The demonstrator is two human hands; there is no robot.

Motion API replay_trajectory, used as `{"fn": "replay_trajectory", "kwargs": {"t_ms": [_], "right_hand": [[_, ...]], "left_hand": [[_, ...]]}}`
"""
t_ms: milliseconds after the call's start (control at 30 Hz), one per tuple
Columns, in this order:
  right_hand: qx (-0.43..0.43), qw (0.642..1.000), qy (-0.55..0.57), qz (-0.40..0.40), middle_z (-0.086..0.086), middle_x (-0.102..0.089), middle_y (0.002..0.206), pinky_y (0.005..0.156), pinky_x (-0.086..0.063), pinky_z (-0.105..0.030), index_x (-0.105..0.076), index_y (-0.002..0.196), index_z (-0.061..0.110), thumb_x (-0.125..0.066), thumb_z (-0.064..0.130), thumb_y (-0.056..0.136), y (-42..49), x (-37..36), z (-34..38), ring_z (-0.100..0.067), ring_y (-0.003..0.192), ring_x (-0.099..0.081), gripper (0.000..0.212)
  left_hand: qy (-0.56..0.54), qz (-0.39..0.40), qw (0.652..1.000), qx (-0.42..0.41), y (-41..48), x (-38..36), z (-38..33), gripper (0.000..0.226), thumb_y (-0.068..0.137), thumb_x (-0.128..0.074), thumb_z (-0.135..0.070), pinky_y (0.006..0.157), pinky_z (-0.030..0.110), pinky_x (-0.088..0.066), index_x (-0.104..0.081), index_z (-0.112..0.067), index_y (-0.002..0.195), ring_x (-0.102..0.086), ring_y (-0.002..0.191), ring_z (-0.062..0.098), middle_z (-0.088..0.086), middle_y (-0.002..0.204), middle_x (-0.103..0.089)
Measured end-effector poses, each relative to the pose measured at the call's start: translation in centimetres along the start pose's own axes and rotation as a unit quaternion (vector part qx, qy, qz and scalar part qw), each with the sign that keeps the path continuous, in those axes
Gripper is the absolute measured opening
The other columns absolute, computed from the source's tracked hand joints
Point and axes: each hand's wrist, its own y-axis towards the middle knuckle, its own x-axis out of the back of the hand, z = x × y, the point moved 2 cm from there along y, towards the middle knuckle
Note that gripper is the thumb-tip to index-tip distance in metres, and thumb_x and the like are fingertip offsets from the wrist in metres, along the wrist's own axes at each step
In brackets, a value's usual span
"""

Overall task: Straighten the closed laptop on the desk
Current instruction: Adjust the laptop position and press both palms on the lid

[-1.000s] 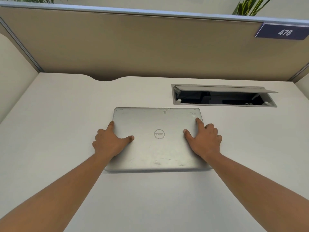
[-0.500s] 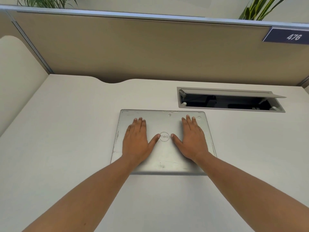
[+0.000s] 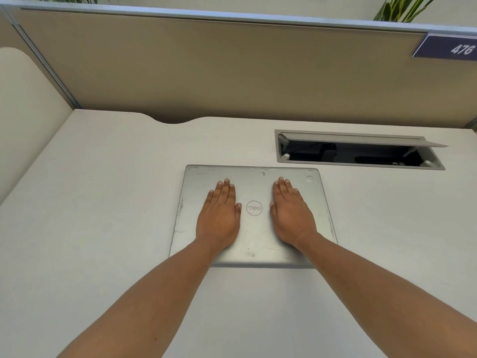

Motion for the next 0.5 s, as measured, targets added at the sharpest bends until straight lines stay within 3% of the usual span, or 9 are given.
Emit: {"fn": "replay_trajectory", "kwargs": {"t_ms": [500], "right_hand": [[-0.009,1.0,0.017,0.004,-0.007,-0.006,0.165,0.122,0.0,-0.029,-0.01,0.155,0.007,-0.022,0.025,0.104,-0.09,0.32,0.13,-0.017,0.152,-0.002,0.056]], "left_hand": [[0.0,0.012,1.0,0.006,0.15,-0.02,0.02,0.058,0.103,-0.019,-0.031,0.123,0.032,0.002,-0.007,-0.008,0.155,0.002,0.153,0.017,0.007,0.167,-0.003]]}}
